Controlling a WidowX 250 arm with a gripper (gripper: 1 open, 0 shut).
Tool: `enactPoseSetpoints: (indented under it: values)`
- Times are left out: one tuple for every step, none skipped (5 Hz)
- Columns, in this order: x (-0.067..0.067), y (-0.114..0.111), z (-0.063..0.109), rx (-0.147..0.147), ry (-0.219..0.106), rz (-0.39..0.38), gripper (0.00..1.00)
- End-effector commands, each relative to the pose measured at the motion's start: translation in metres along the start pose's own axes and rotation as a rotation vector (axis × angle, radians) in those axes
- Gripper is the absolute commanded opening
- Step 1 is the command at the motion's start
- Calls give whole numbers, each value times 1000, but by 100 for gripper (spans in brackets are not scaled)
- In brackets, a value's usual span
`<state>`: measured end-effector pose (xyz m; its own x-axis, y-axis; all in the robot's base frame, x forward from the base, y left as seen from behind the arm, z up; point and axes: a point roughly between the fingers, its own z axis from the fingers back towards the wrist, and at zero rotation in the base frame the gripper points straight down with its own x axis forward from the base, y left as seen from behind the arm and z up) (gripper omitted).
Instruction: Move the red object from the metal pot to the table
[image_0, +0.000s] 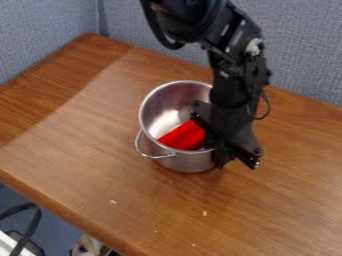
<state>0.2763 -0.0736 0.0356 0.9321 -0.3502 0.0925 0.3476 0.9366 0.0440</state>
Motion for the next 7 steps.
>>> enactPoseSetpoints:
  values:
    - [10, -22, -1, -9, -12, -55, 0]
    - [16, -26, 7, -6, -18, -30, 0]
    - [21, -29, 15, -11, -29, 0, 100]
    - [20, -25, 11, -14, -29, -1, 100]
    - [19, -20, 4, -15, -23, 1, 0]
    - [17, -15, -2, -16, -17, 2, 0]
    - [17, -17, 0, -16, -11, -14, 100]
